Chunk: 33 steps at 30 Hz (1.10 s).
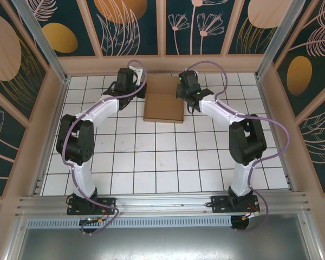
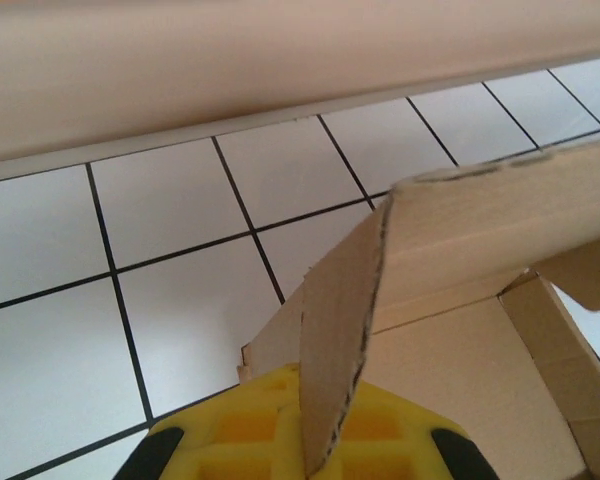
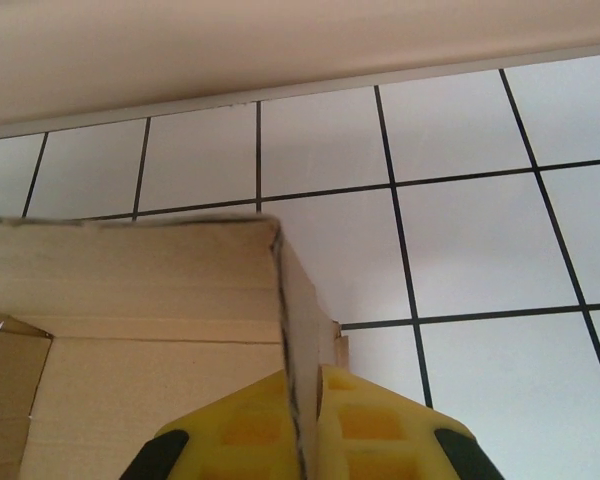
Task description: Fold the paper box
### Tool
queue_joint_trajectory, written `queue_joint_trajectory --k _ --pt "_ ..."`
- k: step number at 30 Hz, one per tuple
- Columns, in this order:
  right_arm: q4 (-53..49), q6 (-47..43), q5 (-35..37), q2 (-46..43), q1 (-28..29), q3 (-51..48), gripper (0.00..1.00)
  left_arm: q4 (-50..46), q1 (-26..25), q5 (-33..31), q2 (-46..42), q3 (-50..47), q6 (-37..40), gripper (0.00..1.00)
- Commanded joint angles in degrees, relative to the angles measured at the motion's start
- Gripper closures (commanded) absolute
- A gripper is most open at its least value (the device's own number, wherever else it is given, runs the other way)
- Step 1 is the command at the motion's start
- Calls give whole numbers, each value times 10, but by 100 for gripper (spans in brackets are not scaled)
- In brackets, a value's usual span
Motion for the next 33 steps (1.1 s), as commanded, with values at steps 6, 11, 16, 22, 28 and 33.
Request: queue_joint_trajectory --k 6,11,16,22,28,33 --pt "172 20 113 -52 38 -89 100 124 -12 -44 -30 -62 -30 100" --pt "247 18 142 -69 51 -147 100 186 -21 -56 -45 -117 -34 100" --pt "286 20 161 -76 63 -183 100 234 -29 -60 -56 -157 -38 100" --pt "374 21 186 -97 78 -255 100 304 -37 -61 -76 -217 -38 100" --pt "475 1 199 -105 91 -321 100 358 -41 -65 -81 -260 -39 100" --pt "505 9 212 -104 100 -350 100 390 -49 -70 -83 -287 -48 100"
